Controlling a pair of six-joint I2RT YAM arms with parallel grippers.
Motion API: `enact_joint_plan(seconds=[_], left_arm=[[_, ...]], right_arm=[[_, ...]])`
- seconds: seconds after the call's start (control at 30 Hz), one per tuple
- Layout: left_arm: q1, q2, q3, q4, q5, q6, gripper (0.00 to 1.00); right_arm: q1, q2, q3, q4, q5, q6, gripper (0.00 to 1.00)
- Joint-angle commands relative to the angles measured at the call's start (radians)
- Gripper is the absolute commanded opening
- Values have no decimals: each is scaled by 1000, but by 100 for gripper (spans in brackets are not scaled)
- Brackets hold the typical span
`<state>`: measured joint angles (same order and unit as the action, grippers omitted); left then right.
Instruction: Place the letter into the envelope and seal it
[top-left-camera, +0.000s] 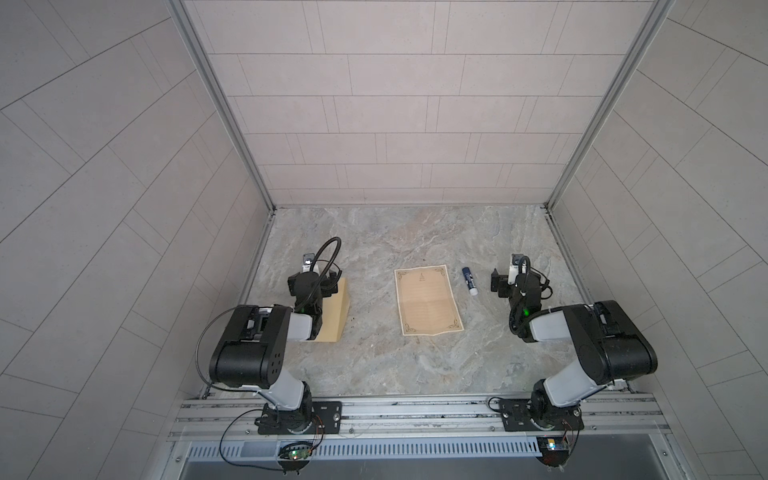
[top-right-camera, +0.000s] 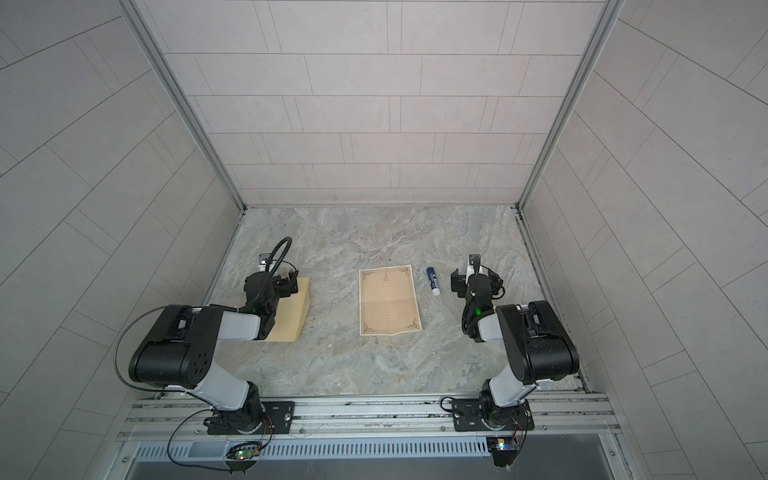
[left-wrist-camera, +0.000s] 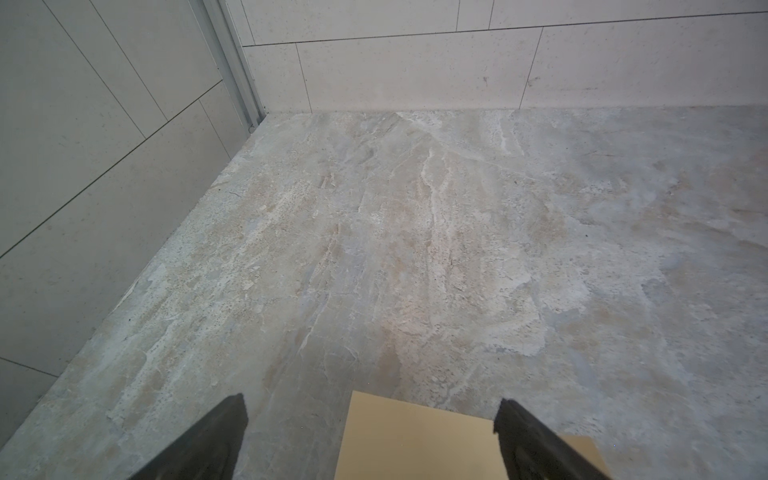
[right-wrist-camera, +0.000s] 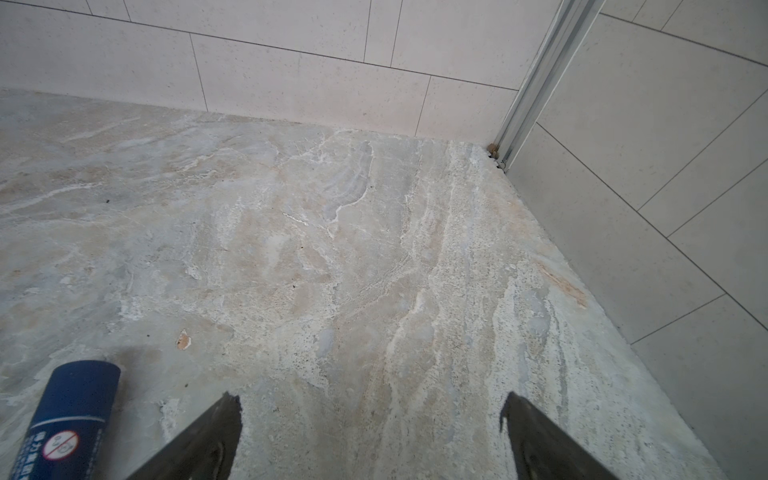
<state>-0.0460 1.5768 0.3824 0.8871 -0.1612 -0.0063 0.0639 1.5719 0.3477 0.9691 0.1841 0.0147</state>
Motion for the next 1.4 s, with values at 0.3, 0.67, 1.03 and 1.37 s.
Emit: enact_joint_plan(seconds=[0.3,0.67,1.03,1.37], left_arm=[[-40,-413,51,-368,-145,-105,100],[-272,-708,246,-777,6,-356,100],[-339,-866,240,-1008,316,-489,100],[-354,-847,296,-1209,549,-406,100]], right_arm=[[21,-424,155,-546,2,40,99],[20,-718,347,-1048,-219,305,99],[14,-860,196,-1105,-478,654,99],[55,-887,70,-1094,-640,875,99]])
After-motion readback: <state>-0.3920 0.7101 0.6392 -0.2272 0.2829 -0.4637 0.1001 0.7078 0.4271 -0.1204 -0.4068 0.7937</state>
